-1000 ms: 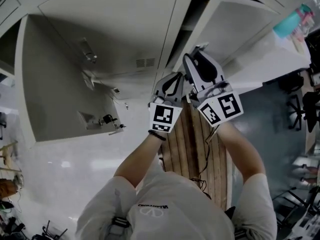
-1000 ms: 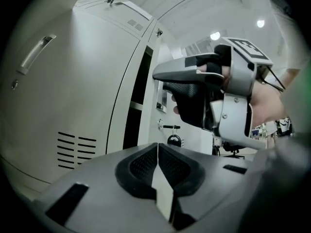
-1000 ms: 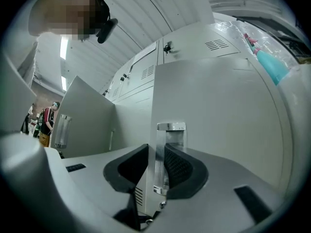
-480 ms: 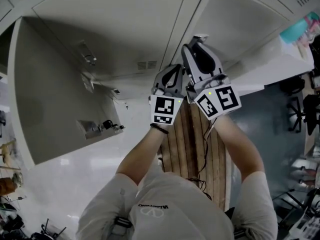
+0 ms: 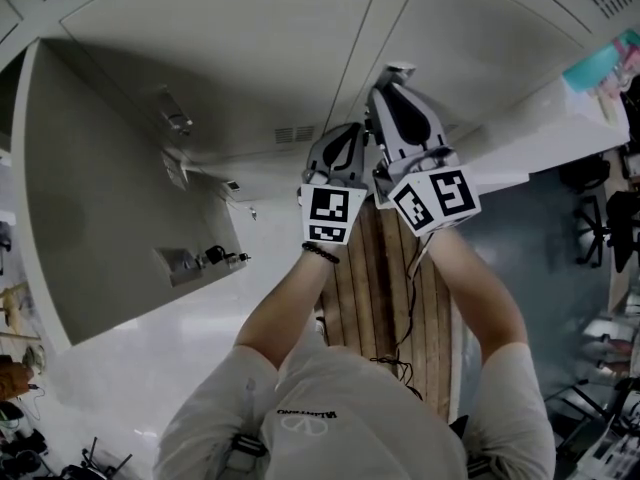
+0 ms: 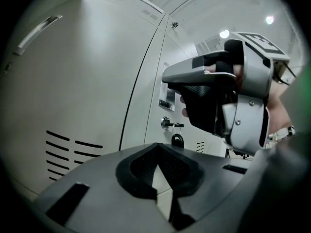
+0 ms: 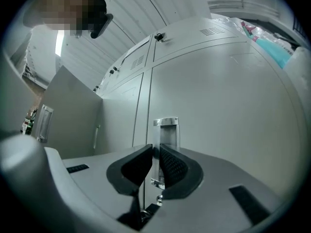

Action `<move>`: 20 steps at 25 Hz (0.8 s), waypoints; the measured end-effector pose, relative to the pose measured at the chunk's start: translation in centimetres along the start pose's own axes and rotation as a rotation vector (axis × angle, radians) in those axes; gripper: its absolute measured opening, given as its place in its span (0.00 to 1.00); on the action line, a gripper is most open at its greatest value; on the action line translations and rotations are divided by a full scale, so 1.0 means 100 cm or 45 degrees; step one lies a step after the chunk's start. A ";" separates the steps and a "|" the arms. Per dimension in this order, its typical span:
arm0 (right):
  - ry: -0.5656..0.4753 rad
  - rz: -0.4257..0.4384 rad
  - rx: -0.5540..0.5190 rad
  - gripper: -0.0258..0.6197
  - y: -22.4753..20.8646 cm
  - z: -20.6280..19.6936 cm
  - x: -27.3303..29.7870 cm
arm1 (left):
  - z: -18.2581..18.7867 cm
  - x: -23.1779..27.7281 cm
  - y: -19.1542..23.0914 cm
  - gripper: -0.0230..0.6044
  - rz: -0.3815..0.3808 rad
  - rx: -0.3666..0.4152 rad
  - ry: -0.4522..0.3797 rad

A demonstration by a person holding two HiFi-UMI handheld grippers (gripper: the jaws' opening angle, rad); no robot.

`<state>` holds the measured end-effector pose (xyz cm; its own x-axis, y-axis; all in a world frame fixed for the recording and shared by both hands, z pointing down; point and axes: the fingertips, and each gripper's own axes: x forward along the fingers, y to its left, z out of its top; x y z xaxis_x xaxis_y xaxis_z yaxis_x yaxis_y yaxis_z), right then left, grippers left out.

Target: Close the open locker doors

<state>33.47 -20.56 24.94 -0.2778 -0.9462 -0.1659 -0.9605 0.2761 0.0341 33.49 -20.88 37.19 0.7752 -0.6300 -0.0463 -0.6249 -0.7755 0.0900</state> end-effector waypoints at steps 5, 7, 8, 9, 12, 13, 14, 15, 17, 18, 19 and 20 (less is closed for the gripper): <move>-0.011 -0.030 0.001 0.05 0.006 0.008 -0.031 | 0.000 0.002 0.000 0.04 0.022 0.024 0.012; -0.003 0.001 -0.010 0.06 0.019 0.014 -0.055 | 0.001 0.001 0.000 0.04 0.031 0.040 0.013; 0.003 0.017 -0.003 0.06 0.026 0.016 -0.066 | 0.003 -0.002 0.000 0.04 0.038 0.043 0.007; 0.010 0.032 0.008 0.06 0.034 0.019 -0.078 | 0.005 -0.008 -0.001 0.04 0.041 0.043 -0.003; 0.028 0.100 0.030 0.06 0.063 0.027 -0.106 | 0.008 -0.051 -0.015 0.04 0.021 0.014 -0.011; 0.028 0.132 0.034 0.06 0.075 0.029 -0.111 | 0.007 -0.073 -0.022 0.04 0.012 0.002 -0.004; 0.027 0.168 0.038 0.06 0.087 0.031 -0.114 | 0.004 -0.098 -0.030 0.04 0.008 -0.005 0.007; 0.024 0.203 0.041 0.06 0.100 0.032 -0.117 | 0.001 -0.124 -0.037 0.04 0.011 -0.010 0.021; 0.016 0.264 0.045 0.06 0.124 0.033 -0.123 | -0.006 -0.176 -0.048 0.04 0.044 -0.010 0.055; 0.012 0.291 0.050 0.06 0.136 0.033 -0.127 | -0.008 -0.201 -0.050 0.04 0.077 -0.003 0.069; 0.007 0.319 0.056 0.06 0.148 0.034 -0.131 | -0.008 -0.225 -0.049 0.04 0.123 0.008 0.079; 0.001 0.348 0.063 0.06 0.160 0.035 -0.134 | -0.006 -0.248 -0.044 0.04 0.183 0.021 0.083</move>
<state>21.83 -2.85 24.22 -0.5265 -0.8357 -0.1564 -0.8482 0.5289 0.0290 17.05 -1.87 38.56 0.6820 -0.7308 0.0302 -0.7306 -0.6787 0.0748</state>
